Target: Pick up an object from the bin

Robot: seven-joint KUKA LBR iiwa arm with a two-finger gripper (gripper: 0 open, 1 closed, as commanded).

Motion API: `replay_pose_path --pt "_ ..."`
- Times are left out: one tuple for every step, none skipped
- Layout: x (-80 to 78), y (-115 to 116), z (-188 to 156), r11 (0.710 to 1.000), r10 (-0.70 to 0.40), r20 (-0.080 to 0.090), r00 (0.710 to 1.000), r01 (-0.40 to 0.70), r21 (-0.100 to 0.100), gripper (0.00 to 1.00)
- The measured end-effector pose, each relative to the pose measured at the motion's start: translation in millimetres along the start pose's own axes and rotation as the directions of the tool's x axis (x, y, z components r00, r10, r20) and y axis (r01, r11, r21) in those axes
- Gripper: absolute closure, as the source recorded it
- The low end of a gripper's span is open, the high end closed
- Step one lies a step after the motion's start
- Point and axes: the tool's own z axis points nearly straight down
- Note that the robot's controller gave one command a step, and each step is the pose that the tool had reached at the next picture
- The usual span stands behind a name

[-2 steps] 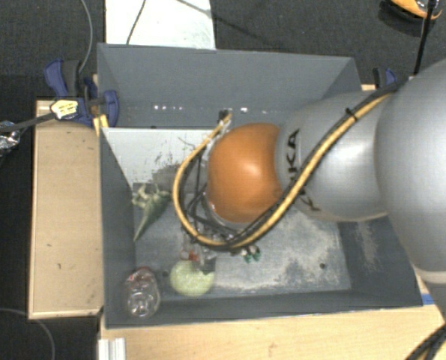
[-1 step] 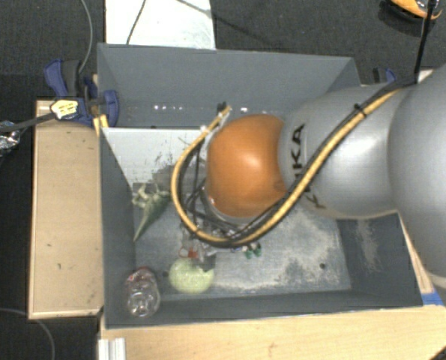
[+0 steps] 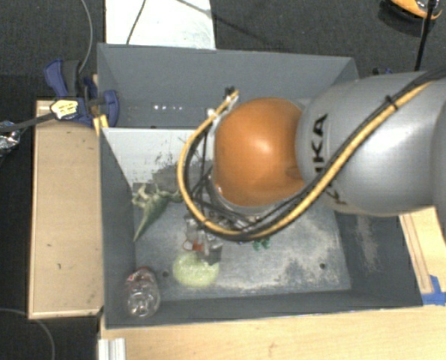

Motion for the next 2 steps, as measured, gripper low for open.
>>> replay_pose_path --pt "-5.7 -12.7 -31.6 1.000 -0.003 0.002 1.000 0.003 0.000 1.00" --pt "-7.6 8.3 -177.4 1.000 0.013 0.007 1.000 -0.013 0.000 1.00"
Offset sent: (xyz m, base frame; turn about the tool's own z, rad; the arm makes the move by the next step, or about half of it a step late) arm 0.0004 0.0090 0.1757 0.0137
